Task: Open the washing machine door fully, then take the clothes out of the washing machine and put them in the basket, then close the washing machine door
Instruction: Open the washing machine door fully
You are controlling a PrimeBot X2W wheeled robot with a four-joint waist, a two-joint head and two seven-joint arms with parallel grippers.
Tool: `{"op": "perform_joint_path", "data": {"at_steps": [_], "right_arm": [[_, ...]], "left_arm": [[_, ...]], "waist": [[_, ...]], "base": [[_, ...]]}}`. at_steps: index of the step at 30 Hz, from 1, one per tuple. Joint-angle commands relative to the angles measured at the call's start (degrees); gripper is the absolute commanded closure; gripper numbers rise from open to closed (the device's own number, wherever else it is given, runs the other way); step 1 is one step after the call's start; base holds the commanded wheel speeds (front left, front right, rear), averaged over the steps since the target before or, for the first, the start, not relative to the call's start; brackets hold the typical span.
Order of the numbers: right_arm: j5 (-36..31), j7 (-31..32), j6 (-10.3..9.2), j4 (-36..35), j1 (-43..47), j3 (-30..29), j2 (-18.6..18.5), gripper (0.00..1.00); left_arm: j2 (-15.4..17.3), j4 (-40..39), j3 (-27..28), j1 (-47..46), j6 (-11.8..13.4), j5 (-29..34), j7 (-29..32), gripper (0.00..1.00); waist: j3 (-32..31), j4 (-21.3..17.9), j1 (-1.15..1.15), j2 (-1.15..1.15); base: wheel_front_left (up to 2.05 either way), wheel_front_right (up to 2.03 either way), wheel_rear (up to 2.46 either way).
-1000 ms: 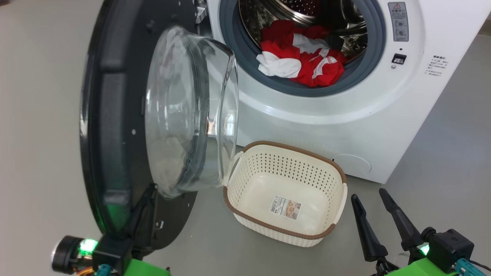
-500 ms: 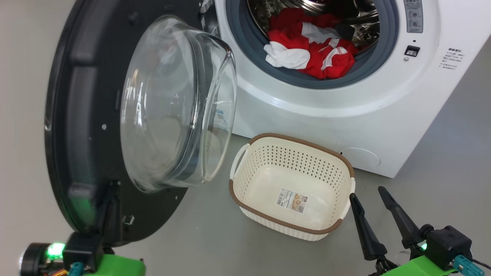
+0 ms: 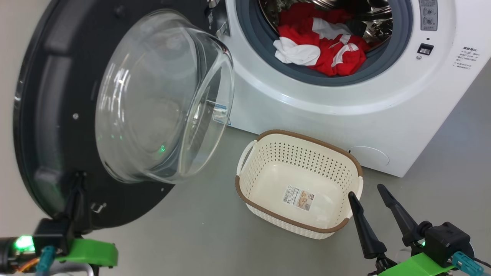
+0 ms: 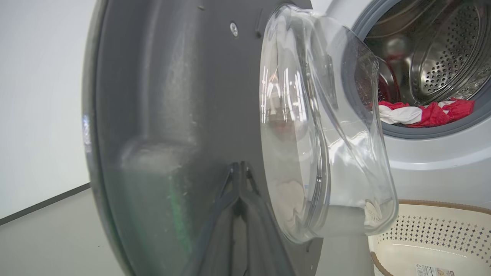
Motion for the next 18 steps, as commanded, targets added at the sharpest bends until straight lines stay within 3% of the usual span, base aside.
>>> {"op": "perform_joint_path", "data": {"at_steps": [1,18], "right_arm": [[-0.92,0.15,0.09,-1.95,-1.71,1.76,-0.18,0.0],[-1.82,1.42,0.09,-3.22,-1.66,2.14,-0.18,0.0]], "left_arm": [[2.89,0.42,3.74,-3.24,0.82,-1.01,-0.46,1.0],[5.21,9.87,6.58,-9.84,-0.49,-1.7,-0.77,1.0]], "waist": [[0.05,0.03,0.0,0.0],[1.04,-0.63,0.0,0.0]], "base": [[0.0,0.0,0.0],[0.0,0.0,0.0]]}}
